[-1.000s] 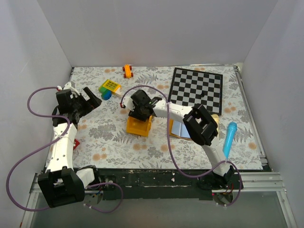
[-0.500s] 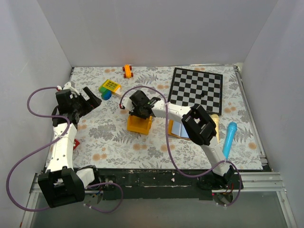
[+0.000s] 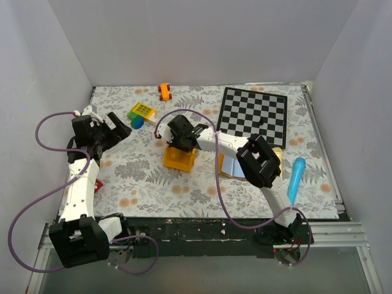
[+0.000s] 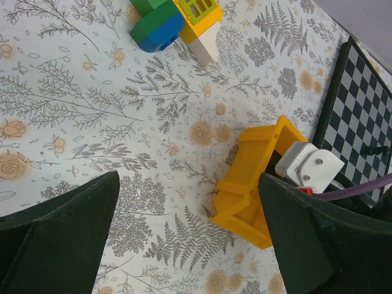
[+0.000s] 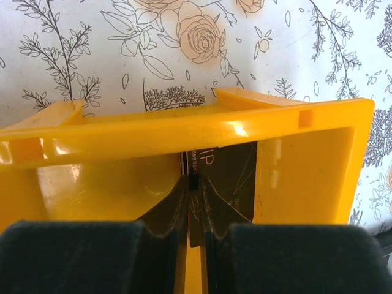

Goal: Put the credit cards into the card holder
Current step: Pick up the credit card from the storage box.

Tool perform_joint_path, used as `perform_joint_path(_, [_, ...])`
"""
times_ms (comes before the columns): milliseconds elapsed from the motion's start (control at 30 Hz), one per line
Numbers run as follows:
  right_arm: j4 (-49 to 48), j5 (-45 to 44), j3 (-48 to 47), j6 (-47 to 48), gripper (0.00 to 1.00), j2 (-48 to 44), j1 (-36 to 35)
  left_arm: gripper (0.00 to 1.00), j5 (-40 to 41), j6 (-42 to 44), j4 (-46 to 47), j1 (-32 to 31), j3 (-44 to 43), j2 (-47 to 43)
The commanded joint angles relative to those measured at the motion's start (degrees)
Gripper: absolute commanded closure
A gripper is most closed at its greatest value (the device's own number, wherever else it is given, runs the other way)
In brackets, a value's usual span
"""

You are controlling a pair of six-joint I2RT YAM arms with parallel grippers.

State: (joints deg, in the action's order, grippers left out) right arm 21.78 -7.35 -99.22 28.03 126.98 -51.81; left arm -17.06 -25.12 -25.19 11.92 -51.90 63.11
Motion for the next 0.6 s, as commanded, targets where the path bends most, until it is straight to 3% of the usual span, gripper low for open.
perform_joint_path(0, [2.9, 2.7, -0.1, -2.5, 0.89, -3.3, 0.0, 0.02, -0.9, 0.6, 0.9, 0.5, 0.8, -1.8])
perform_joint_path(333, [3.4, 2.2, 0.2, -3.0, 0.89, -5.7, -0.3, 0.02, -1.0, 0.6, 1.0, 0.6, 0.9, -1.9])
perform_joint_path(567, [0.6, -3.4, 0.6, -3.4, 0.86, -7.9, -0.4, 0.02, -1.1, 0.5, 1.1, 0.6, 1.0, -2.0])
